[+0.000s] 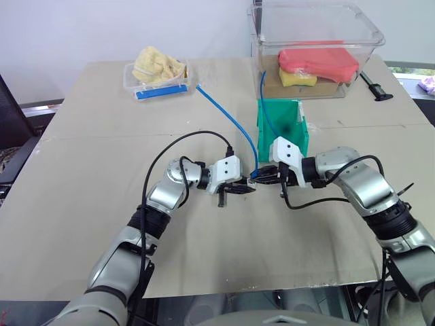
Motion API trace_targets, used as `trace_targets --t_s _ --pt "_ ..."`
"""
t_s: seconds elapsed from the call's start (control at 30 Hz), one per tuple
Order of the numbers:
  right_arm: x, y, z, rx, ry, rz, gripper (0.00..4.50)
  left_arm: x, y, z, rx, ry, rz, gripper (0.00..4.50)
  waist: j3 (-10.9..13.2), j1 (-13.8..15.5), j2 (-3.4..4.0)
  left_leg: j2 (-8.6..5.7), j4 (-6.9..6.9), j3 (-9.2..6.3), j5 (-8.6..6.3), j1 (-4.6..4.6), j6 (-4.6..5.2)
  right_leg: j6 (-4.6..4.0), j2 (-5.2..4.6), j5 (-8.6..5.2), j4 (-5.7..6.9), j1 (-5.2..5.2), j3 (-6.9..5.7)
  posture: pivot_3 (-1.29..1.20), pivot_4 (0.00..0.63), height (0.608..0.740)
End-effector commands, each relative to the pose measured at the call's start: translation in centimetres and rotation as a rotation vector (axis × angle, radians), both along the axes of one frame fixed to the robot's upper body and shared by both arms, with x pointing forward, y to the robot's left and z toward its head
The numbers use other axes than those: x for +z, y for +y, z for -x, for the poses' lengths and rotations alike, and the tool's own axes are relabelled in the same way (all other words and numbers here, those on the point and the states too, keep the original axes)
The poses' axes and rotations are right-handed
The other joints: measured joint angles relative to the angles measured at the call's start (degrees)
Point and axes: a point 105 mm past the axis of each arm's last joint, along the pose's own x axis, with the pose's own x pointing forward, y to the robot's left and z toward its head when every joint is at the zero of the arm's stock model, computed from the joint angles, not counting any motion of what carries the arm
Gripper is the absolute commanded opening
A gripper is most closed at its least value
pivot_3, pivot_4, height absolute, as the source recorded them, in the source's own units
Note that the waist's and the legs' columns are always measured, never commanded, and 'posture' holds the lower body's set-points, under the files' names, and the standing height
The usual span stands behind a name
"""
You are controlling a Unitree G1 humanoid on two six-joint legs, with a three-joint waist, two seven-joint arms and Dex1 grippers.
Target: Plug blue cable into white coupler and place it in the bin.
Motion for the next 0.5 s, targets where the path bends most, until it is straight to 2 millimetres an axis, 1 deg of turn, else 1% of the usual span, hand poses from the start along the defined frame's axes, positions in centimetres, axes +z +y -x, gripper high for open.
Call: trace_targets --t_s 0.03,0.23,0.37,0.47,0.5 --pt "-1.2 -0.7 -0.4 0.010 0.037 0.087 0.00 -0.4 0.1 0.3 -0.011 0.003 -0.013 0.32 0.0 0.0 0.00 0.00 0.00 0.00 0.00 0.00 0.00 0.00 0.00 0.00 0.01 0.00 0.00 0.00 0.150 0.740" --pt "-1.9 -0.2 -0.6 0.046 0.079 0.109 0.00 -0.4 0.0 0.3 -0.014 -0.001 -0.010 0.32 -0.2 0.0 0.00 0.00 0.01 -0.01 0.00 0.01 0.00 0.00 0.00 0.00 0.02 0.00 0.00 0.00 0.150 0.740" --pt "-3.0 0.1 -0.3 0.087 0.094 0.167 0.00 -0.4 -0.1 0.4 -0.013 -0.001 -0.007 0.32 -0.4 -0.1 0.00 0.00 0.02 -0.01 0.00 0.02 0.00 0.00 0.00 0.00 0.04 0.00 0.00 0.00 0.150 0.740" --pt "-3.7 0.0 -0.4 0.088 0.104 0.188 0.00 -0.3 -0.2 0.4 -0.011 -0.001 -0.002 0.32 -0.5 -0.1 0.00 0.00 0.02 -0.01 0.00 0.03 0.00 0.00 0.01 0.00 0.06 0.00 0.00 0.00 0.150 0.740" --pt "-4.4 -0.2 -0.3 0.084 0.117 0.206 0.00 -0.3 -0.3 0.4 -0.009 -0.001 0.000 0.32 -0.6 -0.2 0.00 0.00 0.02 -0.01 0.00 0.03 0.00 0.00 0.01 0.00 0.06 0.00 0.00 0.00 0.150 0.740"
